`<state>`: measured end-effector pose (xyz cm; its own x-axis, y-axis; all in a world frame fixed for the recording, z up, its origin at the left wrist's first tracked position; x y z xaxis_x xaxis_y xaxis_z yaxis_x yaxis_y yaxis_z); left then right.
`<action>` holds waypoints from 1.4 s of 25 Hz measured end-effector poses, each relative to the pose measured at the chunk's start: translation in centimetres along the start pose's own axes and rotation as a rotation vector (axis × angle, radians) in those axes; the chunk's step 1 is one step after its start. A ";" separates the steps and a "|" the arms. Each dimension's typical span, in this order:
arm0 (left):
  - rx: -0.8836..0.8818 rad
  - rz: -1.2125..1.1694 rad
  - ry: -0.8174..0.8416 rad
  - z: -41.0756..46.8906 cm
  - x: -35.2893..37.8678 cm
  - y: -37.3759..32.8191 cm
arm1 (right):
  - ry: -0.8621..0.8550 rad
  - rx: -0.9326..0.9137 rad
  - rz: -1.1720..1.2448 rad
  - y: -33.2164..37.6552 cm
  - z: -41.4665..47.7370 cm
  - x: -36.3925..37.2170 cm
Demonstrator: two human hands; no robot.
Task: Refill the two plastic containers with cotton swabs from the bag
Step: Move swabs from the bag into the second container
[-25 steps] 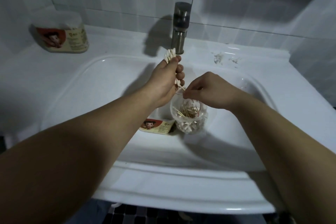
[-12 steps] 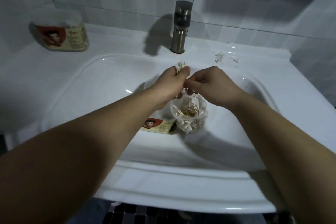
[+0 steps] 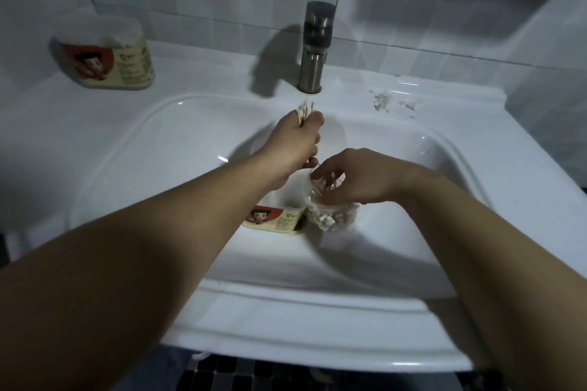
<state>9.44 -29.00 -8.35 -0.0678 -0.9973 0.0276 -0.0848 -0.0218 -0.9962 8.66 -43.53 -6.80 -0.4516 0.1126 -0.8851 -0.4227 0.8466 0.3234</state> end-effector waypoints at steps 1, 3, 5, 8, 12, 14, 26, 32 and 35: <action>-0.011 0.011 0.017 -0.1 0.1 0.1 | -0.011 -0.007 -0.036 0.1 0.2 0.2; -0.024 0.041 0.042 -0.2 0.3 0.3 | -0.027 -0.005 -0.083 0.2 0.7 0.7; -0.020 0.072 0.072 -0.1 0.4 0.6 | -0.049 0.013 -0.100 0.3 1.1 0.9; -0.006 0.071 0.084 -0.1 0.3 0.5 | -0.098 0.033 -0.106 0.2 1.0 0.4; 0.017 0.096 0.048 0.0 0.1 0.3 | -0.140 0.068 -0.032 -0.2 0.8 -0.2; 0.026 0.134 0.014 0.0 0.0 0.3 | -0.157 0.071 -0.010 -0.4 0.7 -0.4; -0.014 0.081 0.016 0.6 -0.2 0.9 | -0.414 0.111 0.409 -1.7 -0.1 -2.4; -0.057 0.121 0.077 0.7 0.0 1.0 | -0.361 0.087 0.661 -2.2 0.6 -1.9; -0.051 0.120 0.089 0.7 -0.2 1.1 | -0.380 0.074 0.797 -2.4 0.7 -2.0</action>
<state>10.06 -28.92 -9.54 -0.1681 -0.9824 -0.0817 -0.1206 0.1028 -0.9874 11.13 -45.38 -6.00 -0.2931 0.8373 -0.4615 -0.0358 0.4727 0.8805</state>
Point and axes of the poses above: each hand's wrist, its own z-axis towards the middle knuckle, its own x-axis out of the palm, y = z × x, the point moved 1 cm from there along z, towards the middle knuckle, and after that the axes turned 5 degrees about y, right-handed, at the moved point
